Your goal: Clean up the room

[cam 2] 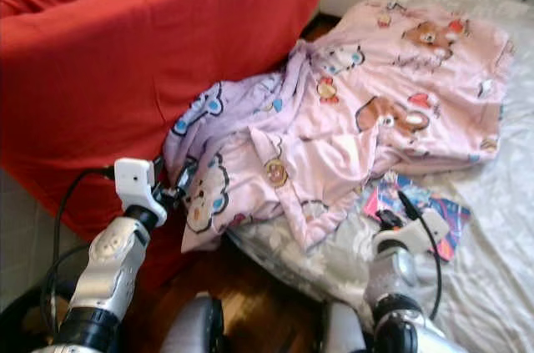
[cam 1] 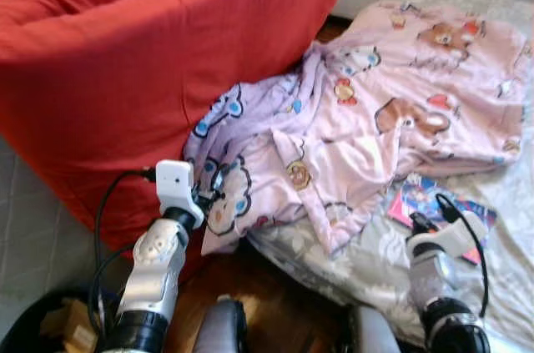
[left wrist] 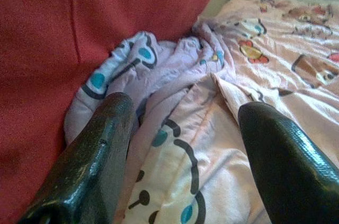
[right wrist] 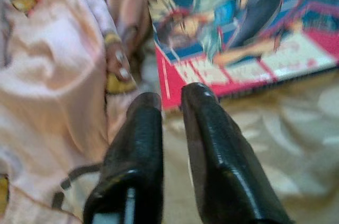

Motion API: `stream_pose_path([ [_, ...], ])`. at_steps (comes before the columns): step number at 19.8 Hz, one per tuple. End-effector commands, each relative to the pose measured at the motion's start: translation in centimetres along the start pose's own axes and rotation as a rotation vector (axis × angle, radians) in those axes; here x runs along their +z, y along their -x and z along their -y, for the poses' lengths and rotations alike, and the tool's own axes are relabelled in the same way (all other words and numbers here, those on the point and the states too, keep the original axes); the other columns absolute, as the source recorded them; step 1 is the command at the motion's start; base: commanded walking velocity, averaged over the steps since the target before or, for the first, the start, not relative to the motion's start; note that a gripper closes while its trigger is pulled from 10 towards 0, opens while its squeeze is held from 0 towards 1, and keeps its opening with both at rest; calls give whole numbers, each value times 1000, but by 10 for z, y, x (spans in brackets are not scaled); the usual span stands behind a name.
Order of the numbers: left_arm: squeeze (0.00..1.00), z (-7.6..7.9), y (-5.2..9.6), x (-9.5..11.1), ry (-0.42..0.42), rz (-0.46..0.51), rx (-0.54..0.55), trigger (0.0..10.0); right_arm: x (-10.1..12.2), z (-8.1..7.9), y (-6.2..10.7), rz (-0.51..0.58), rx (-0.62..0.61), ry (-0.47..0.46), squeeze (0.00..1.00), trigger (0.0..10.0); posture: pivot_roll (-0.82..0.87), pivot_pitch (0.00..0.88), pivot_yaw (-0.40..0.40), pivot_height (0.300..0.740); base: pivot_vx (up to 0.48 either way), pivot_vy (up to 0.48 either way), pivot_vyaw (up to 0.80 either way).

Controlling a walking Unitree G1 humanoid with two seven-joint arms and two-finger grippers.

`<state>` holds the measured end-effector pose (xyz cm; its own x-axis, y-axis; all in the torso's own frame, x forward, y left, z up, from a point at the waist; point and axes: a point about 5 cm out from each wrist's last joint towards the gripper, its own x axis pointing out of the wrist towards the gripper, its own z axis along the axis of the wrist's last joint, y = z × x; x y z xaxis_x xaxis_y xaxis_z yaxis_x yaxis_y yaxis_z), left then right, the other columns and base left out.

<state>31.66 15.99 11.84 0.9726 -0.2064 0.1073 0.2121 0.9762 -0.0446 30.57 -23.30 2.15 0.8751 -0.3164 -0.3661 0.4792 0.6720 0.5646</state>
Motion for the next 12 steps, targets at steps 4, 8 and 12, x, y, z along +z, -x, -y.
stream_pose_path([
  [4, 0, -5, 11, 6, -9, -16, 6, 10000, -3, -6, 0, 18, 2, -37, 1000, 10000, 220, 327, 127, 635, 0, 0, 0],
  [8, 0, -7, 25, 10, 0, -34, 38, 10000, 18, -7, -6, 75, 12, -83, 0, 10000, 246, 400, 141, 635, 0, 0, 0],
  [12, 0, -5, 36, 13, 7, -55, 53, 10000, 22, -9, -7, 96, 32, -245, 1000, 10000, 269, 445, 158, 635, 0, 0, 0],
])
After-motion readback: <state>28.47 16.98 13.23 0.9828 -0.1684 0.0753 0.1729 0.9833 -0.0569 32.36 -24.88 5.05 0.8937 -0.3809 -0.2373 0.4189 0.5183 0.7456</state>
